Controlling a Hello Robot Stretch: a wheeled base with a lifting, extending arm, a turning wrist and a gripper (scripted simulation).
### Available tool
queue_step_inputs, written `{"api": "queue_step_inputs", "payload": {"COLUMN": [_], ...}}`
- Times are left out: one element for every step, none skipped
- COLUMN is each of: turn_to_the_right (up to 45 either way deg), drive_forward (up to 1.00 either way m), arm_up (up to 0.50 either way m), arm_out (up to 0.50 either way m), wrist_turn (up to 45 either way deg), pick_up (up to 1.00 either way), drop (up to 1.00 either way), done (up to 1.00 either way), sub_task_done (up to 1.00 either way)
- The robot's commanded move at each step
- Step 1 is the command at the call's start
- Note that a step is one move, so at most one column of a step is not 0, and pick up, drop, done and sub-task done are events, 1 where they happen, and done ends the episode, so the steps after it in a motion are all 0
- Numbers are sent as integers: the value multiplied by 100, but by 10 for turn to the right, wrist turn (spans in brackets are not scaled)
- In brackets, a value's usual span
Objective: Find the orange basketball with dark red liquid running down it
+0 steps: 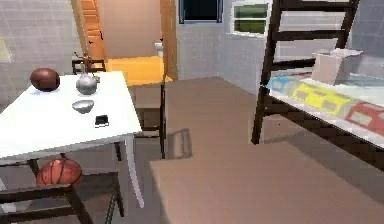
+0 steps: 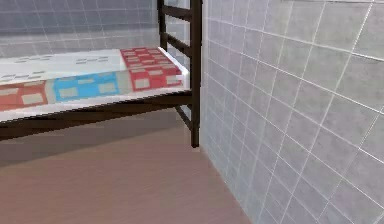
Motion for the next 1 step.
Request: {"api": "queue_step_inputs", "payload": {"turn_to_the_right": [0], "drive_forward": [100], "arm_up": [0], "arm_out": [0], "wrist_turn": [0], "pick_up": [0], "drop": [0], "done": [0], "sub_task_done": [0]}}
